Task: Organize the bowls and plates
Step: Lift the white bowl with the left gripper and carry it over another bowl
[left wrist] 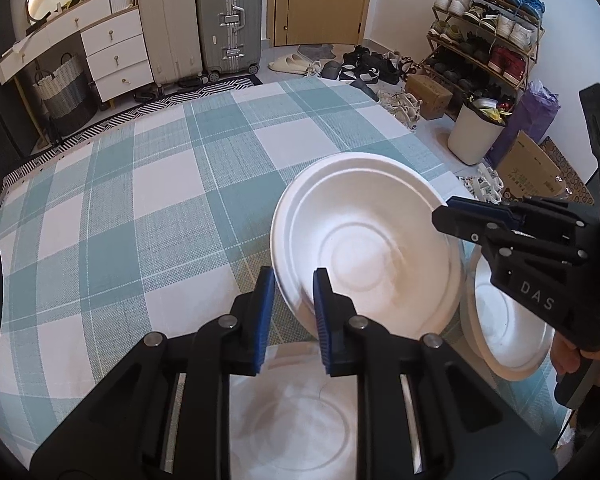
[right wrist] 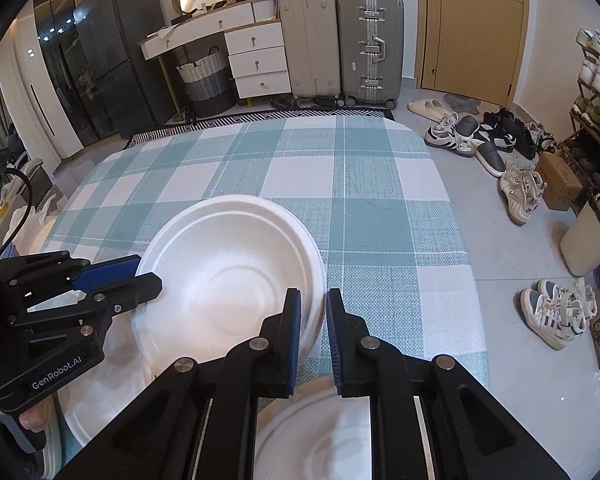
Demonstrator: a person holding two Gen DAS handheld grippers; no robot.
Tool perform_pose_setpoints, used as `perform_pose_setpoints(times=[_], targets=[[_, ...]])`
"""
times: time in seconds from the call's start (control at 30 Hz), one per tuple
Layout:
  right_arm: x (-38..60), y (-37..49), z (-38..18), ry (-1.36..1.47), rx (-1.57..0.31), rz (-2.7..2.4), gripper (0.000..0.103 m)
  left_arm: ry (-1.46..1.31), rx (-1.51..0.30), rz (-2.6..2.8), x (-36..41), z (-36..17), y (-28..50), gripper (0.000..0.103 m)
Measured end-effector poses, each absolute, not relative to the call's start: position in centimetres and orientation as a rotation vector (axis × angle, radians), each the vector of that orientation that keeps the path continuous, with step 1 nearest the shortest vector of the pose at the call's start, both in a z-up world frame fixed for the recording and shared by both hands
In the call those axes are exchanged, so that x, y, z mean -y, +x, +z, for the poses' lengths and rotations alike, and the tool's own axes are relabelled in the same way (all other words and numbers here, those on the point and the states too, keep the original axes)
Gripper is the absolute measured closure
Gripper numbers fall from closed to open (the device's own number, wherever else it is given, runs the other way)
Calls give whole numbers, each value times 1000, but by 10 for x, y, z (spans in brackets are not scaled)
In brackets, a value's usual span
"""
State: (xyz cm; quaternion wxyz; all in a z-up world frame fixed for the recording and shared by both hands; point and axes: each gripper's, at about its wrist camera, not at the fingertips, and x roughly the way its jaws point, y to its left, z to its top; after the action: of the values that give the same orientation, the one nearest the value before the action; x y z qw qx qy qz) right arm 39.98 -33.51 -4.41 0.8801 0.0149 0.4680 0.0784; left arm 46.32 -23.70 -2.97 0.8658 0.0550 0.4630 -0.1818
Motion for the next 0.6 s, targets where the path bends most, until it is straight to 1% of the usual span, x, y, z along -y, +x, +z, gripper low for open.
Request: perform_pose_setpoints(times=[0.33, 0.6], targets=[[338, 392, -23, 40, -923, 162, 90, 114, -938, -381, 238, -12, 455, 86], [335, 375, 3, 40, -876, 167, 90, 109, -904, -376, 232, 13, 434, 86]])
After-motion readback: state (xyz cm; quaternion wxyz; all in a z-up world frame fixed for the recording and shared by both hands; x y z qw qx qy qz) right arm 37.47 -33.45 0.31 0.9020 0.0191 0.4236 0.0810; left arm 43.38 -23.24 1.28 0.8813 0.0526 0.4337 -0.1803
